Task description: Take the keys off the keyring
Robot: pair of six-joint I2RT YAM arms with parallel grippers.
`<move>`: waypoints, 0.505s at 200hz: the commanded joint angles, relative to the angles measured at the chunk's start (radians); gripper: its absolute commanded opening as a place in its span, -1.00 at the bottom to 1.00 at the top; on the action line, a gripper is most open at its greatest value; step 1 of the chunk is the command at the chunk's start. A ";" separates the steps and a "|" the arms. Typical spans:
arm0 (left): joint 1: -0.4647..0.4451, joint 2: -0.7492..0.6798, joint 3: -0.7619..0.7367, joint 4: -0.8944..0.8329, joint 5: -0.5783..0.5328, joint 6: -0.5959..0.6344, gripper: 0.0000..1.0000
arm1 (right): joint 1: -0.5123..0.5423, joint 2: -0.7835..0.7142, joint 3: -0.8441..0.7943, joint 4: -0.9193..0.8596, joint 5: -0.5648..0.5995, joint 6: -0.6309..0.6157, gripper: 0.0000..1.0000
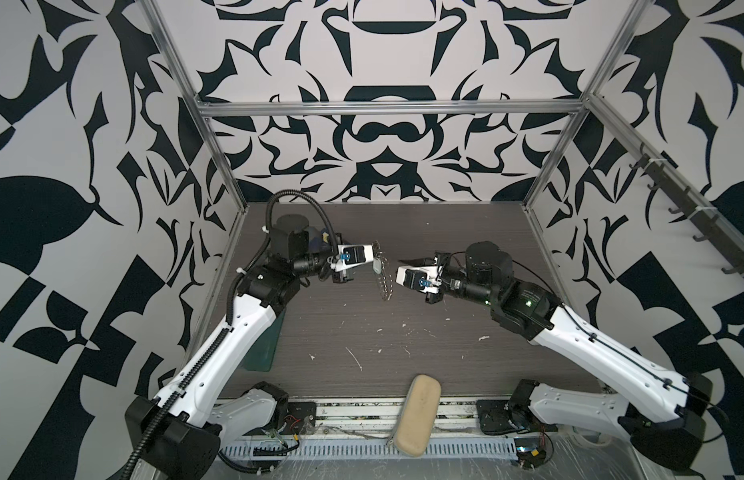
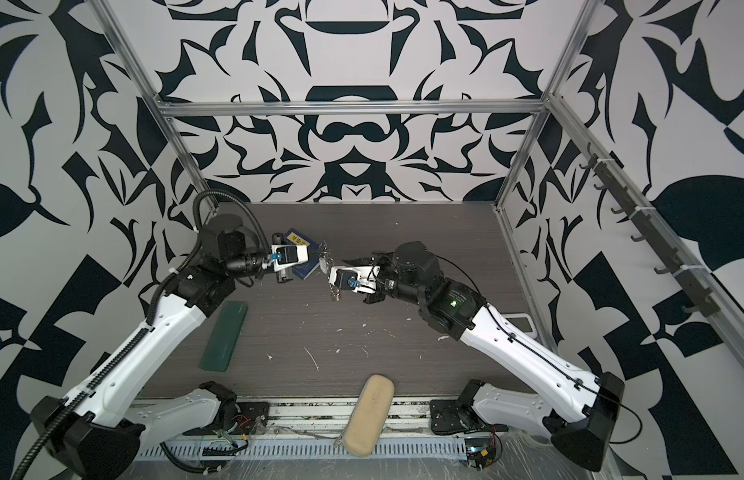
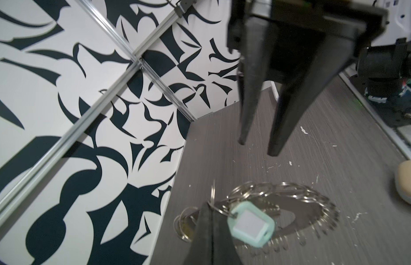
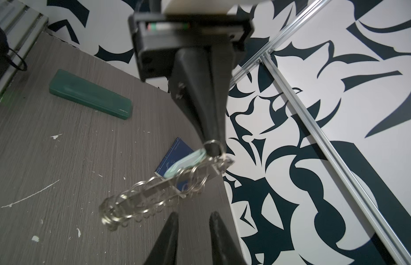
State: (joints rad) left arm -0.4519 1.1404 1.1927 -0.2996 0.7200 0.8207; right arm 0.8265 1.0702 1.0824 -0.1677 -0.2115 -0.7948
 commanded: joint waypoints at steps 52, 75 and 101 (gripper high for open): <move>0.002 -0.022 0.020 -0.178 -0.187 -0.637 -1.00 | 0.015 -0.184 -0.153 0.140 0.059 0.193 -0.45; 0.002 0.050 0.137 -0.366 -0.199 -0.706 -1.00 | 0.038 -0.224 -0.192 0.137 0.085 0.223 -0.39; 0.002 0.143 0.253 -0.524 -0.176 -0.801 -1.00 | 0.088 -0.231 -0.226 0.166 0.186 0.185 -0.09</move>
State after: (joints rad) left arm -0.4519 1.2221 1.3464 -0.6285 0.5411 0.1837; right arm 0.8761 0.8467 0.8772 -0.0715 -0.1234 -0.6163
